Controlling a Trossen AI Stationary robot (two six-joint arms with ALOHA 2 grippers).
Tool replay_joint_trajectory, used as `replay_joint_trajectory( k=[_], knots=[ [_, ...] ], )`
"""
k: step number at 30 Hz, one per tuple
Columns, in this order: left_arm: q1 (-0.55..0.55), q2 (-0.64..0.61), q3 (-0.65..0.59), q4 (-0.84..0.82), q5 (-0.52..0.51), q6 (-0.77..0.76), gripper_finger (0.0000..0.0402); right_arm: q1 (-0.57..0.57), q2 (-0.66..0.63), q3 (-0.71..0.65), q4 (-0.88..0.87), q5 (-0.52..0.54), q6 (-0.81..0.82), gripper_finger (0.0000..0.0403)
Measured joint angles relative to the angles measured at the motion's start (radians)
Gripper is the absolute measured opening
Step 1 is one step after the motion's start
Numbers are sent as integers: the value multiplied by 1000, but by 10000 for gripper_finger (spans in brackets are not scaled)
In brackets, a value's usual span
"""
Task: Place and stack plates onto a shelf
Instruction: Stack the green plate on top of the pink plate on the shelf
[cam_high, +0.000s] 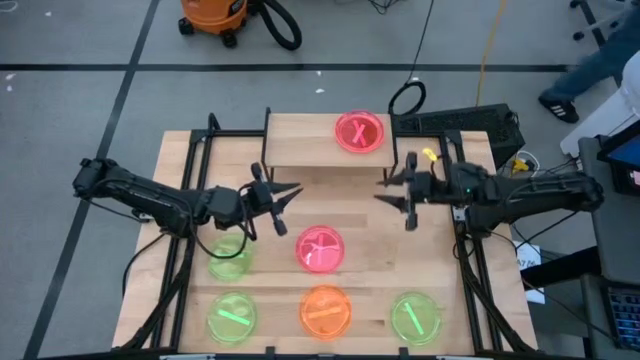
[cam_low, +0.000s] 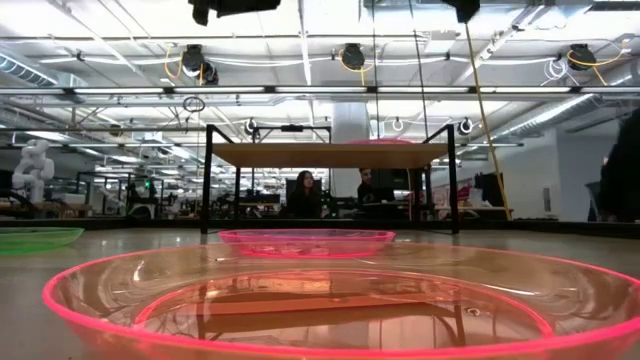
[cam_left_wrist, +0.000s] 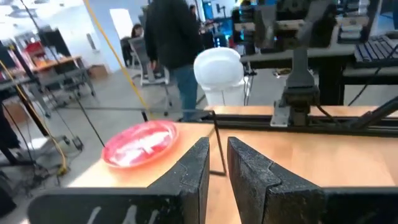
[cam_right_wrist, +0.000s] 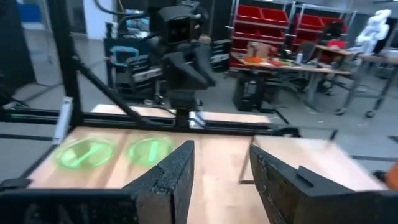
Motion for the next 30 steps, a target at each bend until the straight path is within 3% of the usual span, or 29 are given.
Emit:
replay_joint_trajectory(
  k=[7,11,17,20,26,30],
  knots=[
    [0,56,0,-78,57,-91,65,37,-40,-274,320,4,66,137],
    [0,57,1,-252,162,-174,65,51,-50,-353,438,3,94,137],
    [-1,51,26,-743,247,-502,65,79,-61,-375,493,4,90,137],
    [-21,89,25,-896,313,-656,65,94,-61,-375,509,4,75,137],
    [-139,142,24,-1047,430,-793,65,119,-61,-375,515,5,68,137],
    [-228,170,24,-1087,470,-982,65,129,-60,-375,512,8,61,137]
  ],
)
